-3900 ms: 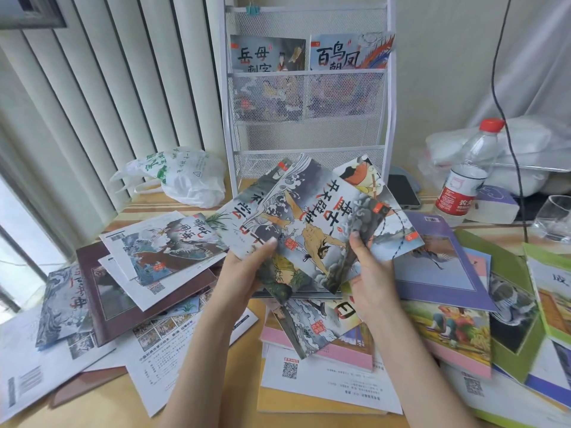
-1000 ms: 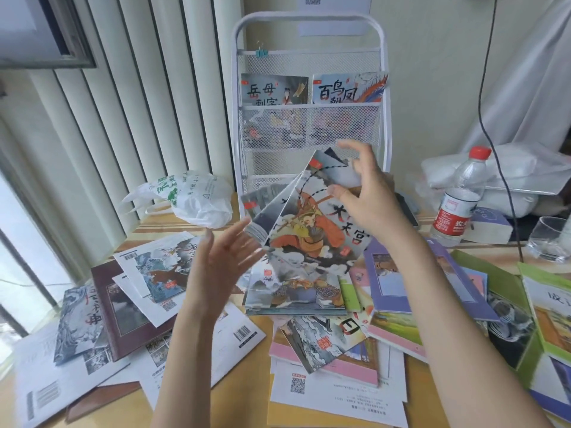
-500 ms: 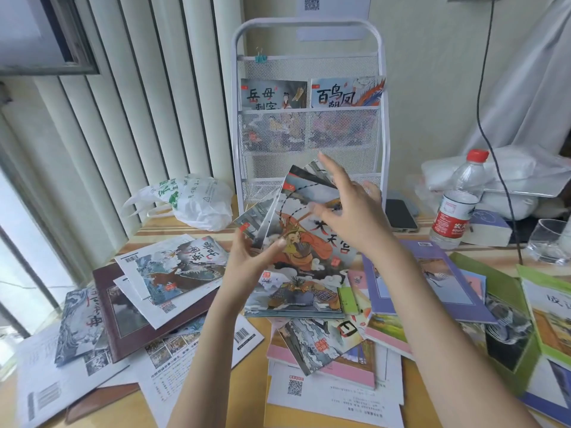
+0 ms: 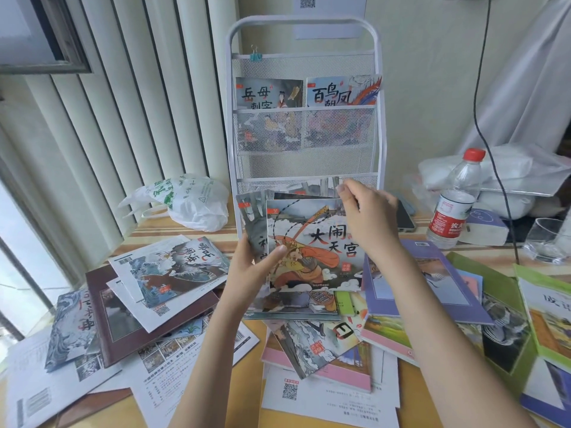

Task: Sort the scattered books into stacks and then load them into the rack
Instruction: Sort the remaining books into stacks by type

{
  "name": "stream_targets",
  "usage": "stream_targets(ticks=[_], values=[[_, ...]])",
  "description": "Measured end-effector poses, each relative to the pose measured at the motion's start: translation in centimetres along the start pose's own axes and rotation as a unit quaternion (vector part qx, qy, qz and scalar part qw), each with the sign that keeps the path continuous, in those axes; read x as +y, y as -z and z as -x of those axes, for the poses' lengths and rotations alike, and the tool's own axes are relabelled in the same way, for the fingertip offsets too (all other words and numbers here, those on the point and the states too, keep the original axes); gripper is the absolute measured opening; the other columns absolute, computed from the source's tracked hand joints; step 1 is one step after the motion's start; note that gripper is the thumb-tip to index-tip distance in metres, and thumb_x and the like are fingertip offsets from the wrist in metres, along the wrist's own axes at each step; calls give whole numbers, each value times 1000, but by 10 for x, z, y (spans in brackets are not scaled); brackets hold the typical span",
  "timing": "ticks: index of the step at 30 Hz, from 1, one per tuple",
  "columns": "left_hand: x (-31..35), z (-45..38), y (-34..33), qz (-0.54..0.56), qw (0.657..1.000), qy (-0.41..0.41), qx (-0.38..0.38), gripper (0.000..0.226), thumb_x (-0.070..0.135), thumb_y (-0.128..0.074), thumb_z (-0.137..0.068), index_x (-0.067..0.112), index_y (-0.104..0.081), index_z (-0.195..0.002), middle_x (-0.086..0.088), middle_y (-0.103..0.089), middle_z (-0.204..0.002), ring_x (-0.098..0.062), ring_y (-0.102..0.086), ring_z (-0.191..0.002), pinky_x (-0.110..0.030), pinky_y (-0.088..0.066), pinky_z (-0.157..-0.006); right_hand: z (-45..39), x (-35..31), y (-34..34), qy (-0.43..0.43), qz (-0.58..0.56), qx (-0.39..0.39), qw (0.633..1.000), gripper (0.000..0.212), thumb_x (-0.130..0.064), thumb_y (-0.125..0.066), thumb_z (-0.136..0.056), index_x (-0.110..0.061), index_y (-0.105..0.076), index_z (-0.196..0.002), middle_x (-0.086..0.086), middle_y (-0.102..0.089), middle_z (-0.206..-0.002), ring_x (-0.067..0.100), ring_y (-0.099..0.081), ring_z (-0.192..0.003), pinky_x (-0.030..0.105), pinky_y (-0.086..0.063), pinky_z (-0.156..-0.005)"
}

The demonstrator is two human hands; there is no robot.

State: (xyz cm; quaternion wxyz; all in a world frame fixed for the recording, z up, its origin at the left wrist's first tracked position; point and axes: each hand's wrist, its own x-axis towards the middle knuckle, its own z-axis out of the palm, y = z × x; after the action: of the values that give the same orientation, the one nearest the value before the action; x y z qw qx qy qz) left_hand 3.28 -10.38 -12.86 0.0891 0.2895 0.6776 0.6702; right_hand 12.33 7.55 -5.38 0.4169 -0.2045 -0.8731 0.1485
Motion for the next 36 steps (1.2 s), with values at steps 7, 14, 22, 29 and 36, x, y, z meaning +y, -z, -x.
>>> stream_targets(ticks=[7, 14, 22, 29, 36], values=[[-5, 3, -12, -23, 999, 2, -30, 26, 27, -71, -82, 11, -50, -81, 6, -45, -66, -2, -43, -55, -10, -38, -54, -5, -4, -3, -10, -36, 55, 998, 21, -26, -41, -100, -24, -47, -81, -12, -35, -52, 18, -37, -60, 53, -30, -101], [-11, -2, -11, -53, 998, -3, -40, 28, 24, -66, -87, 3, -49, -82, -4, -43, -65, -11, -41, -57, -18, -37, -52, -14, -10, 3, 30, -93, 133, 986, 21, -21, -47, -97, -9, -65, -93, -10, -54, -65, 15, -38, -66, 40, -36, -80], [-9, -1, -12, -44, 998, -4, -46, 20, 17, -64, -89, 9, -50, -78, 13, -47, -54, -4, -44, -52, -19, -39, -55, -33, -16, 8, 88, -89, 126, 984, 23, -24, -48, -97, -15, -68, -98, -14, -59, -70, 17, -42, -74, 32, -26, -72], [-11, 2, -10, -22, 999, 13, -42, 38, 27, -65, -88, -5, -46, -80, -9, -41, -70, -19, -38, -65, -32, -33, -62, -23, -7, -2, -83, -299, 111, 944, 25, -20, -35, -102, -15, -45, -80, -8, -36, -63, 0, -31, -51, 20, -24, -50], [-9, 4, -11, 20, 999, 27, -40, 30, 24, -64, -89, -3, -56, -99, -27, -66, -98, -34, -64, -87, -43, -52, -78, -3, 8, -15, -258, -441, 59, 858, 27, -29, -35, -102, -12, -56, -99, 14, -56, -99, 3, -44, -81, 25, -36, -80]])
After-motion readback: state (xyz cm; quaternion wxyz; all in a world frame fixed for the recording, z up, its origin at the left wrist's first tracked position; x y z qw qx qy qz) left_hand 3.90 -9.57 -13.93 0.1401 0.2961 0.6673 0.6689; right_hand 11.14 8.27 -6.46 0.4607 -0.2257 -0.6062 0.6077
